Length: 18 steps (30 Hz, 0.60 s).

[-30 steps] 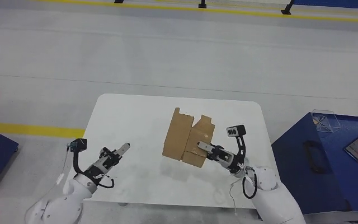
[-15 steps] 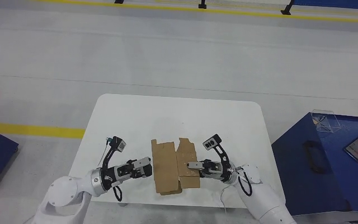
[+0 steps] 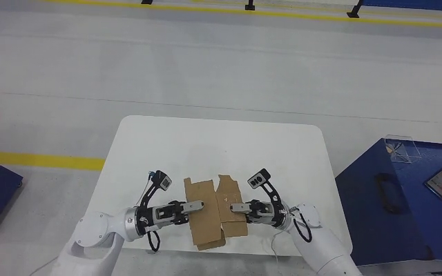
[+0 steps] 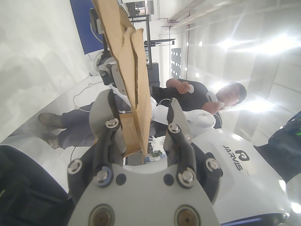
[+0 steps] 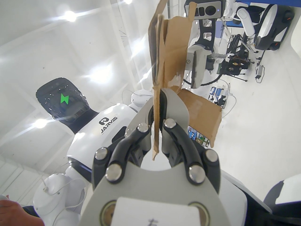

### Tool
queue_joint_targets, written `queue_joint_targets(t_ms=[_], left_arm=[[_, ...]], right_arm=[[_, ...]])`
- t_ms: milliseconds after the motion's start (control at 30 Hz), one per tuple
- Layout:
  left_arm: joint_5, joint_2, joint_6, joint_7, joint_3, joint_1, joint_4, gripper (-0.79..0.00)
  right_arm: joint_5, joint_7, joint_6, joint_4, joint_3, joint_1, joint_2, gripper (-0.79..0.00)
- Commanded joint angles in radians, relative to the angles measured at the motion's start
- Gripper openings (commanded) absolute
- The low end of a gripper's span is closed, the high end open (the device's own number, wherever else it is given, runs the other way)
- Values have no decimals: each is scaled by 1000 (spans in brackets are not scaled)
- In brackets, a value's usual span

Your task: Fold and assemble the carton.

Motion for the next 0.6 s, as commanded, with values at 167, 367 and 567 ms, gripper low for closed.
queue_joint_targets(t_ms=[167,367,567], left_arm=[[0,0,1,0,0,0,0,-785],[0,0,1,0,0,0,0,-785],[-117,-21,-140,221,29,37,-11,-785]], right_arm=[[1,1,1,0,0,0,0,0],[-33,-16,-16,-7,6,7,2,0],[-391,-299,-299,-226,108,-66,34,0]])
